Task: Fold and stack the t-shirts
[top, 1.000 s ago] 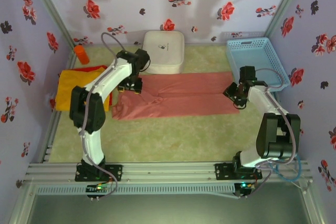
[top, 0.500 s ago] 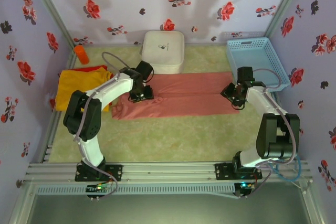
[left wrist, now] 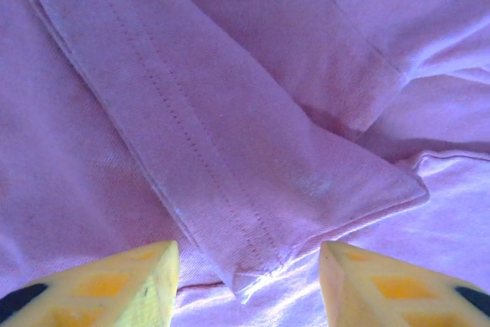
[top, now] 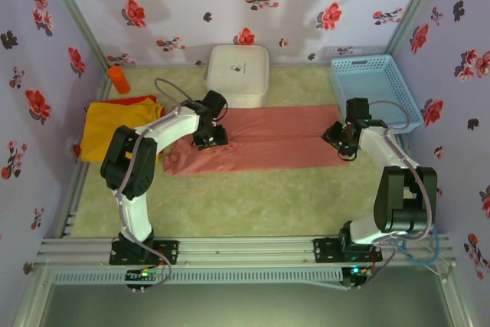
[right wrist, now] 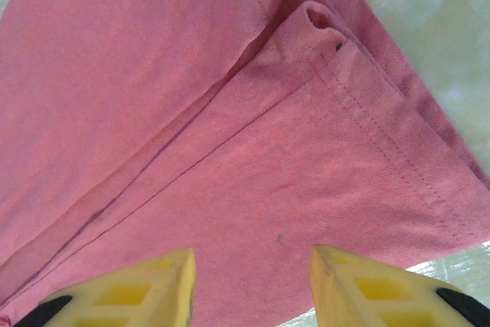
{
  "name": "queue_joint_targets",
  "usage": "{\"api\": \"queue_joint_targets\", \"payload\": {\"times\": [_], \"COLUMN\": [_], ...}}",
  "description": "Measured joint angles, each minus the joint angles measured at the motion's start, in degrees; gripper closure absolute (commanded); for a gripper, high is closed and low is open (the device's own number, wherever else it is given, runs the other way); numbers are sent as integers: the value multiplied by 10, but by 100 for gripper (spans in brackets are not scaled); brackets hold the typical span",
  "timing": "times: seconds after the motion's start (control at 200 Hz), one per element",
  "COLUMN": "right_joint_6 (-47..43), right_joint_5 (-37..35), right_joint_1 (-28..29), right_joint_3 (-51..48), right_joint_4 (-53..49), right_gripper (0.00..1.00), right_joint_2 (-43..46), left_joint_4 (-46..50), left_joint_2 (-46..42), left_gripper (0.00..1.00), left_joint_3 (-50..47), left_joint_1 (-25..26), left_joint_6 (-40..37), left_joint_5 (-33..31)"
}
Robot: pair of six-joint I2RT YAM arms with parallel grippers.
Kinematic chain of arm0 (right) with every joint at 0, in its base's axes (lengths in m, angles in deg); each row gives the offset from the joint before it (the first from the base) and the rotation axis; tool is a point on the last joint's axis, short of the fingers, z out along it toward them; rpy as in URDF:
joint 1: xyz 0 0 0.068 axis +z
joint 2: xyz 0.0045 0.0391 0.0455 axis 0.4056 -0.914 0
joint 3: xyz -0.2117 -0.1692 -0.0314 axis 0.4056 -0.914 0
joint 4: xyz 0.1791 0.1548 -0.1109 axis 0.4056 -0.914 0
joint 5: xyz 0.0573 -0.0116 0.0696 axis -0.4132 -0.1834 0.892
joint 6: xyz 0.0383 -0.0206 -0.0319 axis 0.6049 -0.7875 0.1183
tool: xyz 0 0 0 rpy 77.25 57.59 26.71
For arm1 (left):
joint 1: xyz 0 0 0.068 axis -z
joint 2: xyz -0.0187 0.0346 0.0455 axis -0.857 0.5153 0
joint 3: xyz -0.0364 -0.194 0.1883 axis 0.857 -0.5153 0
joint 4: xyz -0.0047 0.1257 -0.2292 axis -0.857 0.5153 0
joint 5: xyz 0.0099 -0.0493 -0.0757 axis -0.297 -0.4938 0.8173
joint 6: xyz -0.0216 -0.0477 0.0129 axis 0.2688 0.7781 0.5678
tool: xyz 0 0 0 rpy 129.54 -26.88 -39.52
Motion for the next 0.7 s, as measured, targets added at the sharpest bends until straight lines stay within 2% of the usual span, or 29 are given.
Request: {"api": "queue_joint_targets", "payload": {"times": [0.435,0.7], "right_joint_6": [0,0], "right_joint_5": [0,0], "right_joint_1": [0,0], "right_joint_3": [0,0], "right_joint_4": [0,0], "right_gripper": [57,57], "right_joint_2": [0,0], "left_joint_4": [-12,-21], "left_joint_2": [29,30], "left_gripper": [55,69], "left_joint_3": [0,2], "left_joint_1": [-13,-18], "left_joint_6": [1,1], "left_joint_5": [1,1]}}
